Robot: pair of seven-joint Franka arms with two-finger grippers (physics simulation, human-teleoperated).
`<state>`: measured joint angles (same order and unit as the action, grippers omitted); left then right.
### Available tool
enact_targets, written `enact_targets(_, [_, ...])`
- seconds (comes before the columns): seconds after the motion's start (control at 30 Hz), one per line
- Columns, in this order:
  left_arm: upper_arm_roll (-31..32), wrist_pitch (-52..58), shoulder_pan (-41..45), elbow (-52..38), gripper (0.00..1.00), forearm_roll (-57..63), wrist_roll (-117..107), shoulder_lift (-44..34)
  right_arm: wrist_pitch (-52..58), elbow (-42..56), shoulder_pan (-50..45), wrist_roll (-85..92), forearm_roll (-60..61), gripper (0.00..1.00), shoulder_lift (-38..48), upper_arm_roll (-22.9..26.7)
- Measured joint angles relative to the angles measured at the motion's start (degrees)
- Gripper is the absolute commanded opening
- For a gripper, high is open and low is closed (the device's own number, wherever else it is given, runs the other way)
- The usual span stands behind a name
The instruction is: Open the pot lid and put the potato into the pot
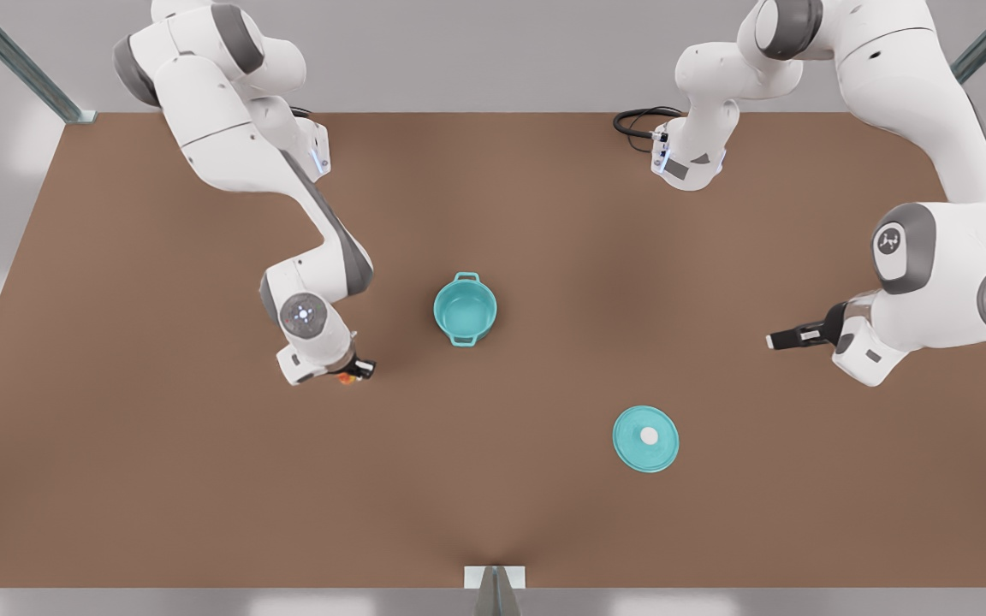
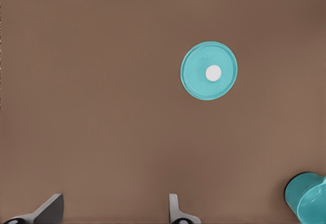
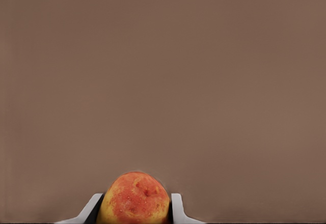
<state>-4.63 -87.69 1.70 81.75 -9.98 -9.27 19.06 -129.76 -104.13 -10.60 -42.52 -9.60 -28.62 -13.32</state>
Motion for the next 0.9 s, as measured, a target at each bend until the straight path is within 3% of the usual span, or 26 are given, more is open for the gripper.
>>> enact_targets(0.3, [-0.1, 0.3, -0.2, 0.0, 1.0, 0.0, -0.3, 0.0, 2.3, 2.3, -2.8, -6.0, 1.9, 0.58, 1.2, -5.5])
enact_targets(0.7, [-0.1, 0.4, -0.1, 0.0, 1.0, 0.0, -0.5, 0.0, 4.9, 6.5, -13.2, -15.3, 7.3, 0.58, 0.6, -5.9])
enact_targets(0.9, [-0.1, 0.4, -0.1, 0.1, 1.0, 0.0, -0.6, 0.0, 4.7, 6.5, -16.4, -19.0, 7.6, 0.58, -4.3, -5.4])
